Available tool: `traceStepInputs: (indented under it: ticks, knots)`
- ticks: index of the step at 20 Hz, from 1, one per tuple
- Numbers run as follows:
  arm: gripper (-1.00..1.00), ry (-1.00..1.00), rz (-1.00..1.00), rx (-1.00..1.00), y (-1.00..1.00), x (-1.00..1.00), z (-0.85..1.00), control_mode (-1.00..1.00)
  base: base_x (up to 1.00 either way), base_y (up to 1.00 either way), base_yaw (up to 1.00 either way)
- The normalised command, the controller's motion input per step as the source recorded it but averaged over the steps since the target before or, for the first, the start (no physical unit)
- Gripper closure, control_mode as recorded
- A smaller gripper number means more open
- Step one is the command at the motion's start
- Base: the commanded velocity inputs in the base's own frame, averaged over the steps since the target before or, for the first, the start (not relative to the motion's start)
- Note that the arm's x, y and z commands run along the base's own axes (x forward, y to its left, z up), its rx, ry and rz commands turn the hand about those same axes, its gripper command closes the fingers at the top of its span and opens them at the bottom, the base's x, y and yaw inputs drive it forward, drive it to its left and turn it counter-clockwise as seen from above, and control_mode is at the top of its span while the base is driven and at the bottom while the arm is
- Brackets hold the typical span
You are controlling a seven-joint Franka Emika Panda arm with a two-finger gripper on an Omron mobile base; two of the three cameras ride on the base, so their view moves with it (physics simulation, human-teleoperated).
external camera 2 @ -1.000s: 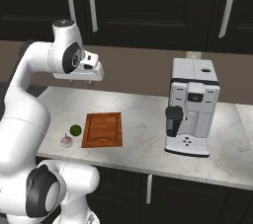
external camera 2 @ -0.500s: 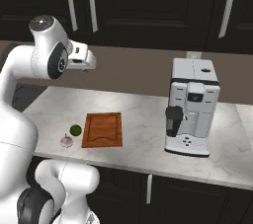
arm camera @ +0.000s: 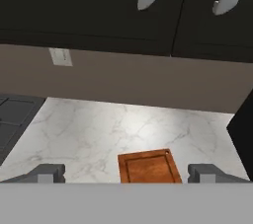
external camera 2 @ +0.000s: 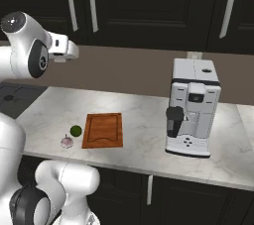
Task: Open the cabinet. Place the bowl and condiment on the counter. Then place the lime and garlic on the cutting board.
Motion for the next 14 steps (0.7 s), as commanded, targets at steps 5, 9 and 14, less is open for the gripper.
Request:
traceStepInputs:
  ticks: [5,9,14]
  knots:
    - [-1.00,0.00,0.03,0.00,0.34,0.00,0.47,-1.00,0.00,0.00,0.00]
    - [-1.00,0.00,0.07,0.00,0.03,0.00,0.51,-1.00,0.00,0.00,0.00]
    - [-1.00,-0.01,0.07,0.01,-0.02,-0.05,0.45,-1.00,0.00,0.00,0.00]
